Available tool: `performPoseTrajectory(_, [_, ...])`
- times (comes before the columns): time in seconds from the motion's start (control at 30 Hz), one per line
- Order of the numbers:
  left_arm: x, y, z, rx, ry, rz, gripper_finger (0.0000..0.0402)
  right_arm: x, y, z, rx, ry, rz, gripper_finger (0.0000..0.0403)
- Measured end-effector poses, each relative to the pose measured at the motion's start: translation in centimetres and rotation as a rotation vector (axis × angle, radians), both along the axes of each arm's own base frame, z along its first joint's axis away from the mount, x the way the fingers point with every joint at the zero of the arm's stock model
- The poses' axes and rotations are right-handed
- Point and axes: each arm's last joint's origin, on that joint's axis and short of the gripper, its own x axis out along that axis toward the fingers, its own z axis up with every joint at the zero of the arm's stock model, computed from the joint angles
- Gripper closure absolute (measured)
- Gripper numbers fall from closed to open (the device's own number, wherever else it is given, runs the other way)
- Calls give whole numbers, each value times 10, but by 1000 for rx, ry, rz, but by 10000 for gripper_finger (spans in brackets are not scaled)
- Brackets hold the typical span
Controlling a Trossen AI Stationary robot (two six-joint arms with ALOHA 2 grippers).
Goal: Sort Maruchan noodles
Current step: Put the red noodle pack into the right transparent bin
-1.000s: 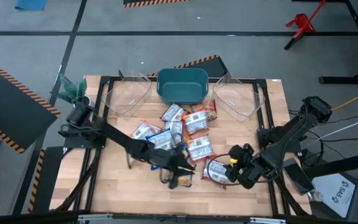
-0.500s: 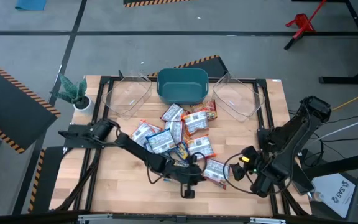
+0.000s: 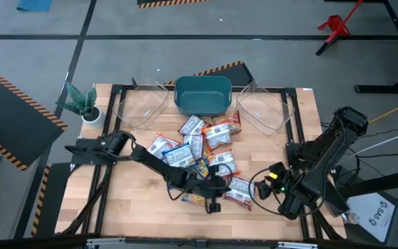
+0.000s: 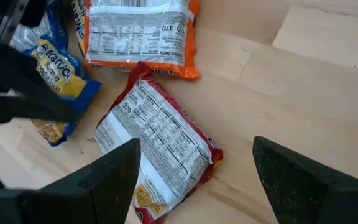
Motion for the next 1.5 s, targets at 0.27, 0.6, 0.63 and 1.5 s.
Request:
performPoseTrajectory(0.27, [-6,-13,1,98,-15,30,401,3,4,-10,-36,13,-8,107])
performPoseTrajectory(0.6, [-1,-20,-22,72,-15,-1,401,7,10,-16,-14,-1,-22,107])
performPoseTrajectory(0.63, [-1,-21,-24,75,-9,-3,401,7,10,-16,-11,-4,-22,107])
performPoseTrajectory(1.5, [-4,-22,-51,101,128,58,401,15,21,-31,1,-18,-20,107])
